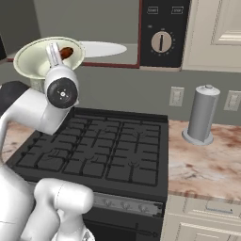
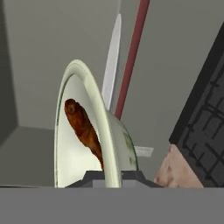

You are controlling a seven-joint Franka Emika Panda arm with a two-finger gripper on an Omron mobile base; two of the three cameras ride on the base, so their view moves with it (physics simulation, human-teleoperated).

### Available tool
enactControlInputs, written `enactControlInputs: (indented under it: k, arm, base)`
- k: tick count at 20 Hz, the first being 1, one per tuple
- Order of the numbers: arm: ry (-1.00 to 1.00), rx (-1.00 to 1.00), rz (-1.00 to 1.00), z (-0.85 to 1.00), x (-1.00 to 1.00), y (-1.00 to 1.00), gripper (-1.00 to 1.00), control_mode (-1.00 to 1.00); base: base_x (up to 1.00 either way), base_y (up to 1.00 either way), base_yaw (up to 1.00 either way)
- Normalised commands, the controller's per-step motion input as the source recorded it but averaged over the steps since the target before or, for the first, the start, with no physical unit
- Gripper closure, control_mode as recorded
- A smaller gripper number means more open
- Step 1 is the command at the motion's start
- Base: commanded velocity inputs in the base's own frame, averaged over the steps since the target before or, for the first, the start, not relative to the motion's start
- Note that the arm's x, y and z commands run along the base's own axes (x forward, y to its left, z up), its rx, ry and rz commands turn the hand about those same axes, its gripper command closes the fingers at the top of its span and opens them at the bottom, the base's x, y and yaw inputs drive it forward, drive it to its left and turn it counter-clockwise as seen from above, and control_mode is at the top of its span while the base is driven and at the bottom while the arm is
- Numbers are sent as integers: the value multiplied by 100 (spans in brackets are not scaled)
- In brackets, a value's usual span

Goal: Remove the mango from the bowl and place it on the small plate. Then place the bowl with only the chicken drumstick in the microwave, close the door, and press the start button to microwave the chicken drumstick.

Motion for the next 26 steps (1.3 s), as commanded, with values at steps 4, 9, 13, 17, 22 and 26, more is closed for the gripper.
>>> enactControlInputs:
  k: [4, 9, 13, 17, 22, 26]
  arm:
    - [2, 4, 0, 23, 44, 0, 100, -100]
    - [3, 1, 0, 21, 50, 0, 100, -100]
    - [1, 1, 0, 18, 50, 3, 100, -100]
    - [2, 1, 0, 13, 50, 12, 100, -100]
    - [2, 0, 0, 2, 50, 25, 100, -100]
    - [0, 0, 0, 0, 47, 20, 100, -100]
  base:
    - [0, 0, 0]
    - [0, 0, 0]
    - [0, 0, 0]
    - [0, 0, 0]
    - [0, 0, 0]
    - [0, 0, 0]
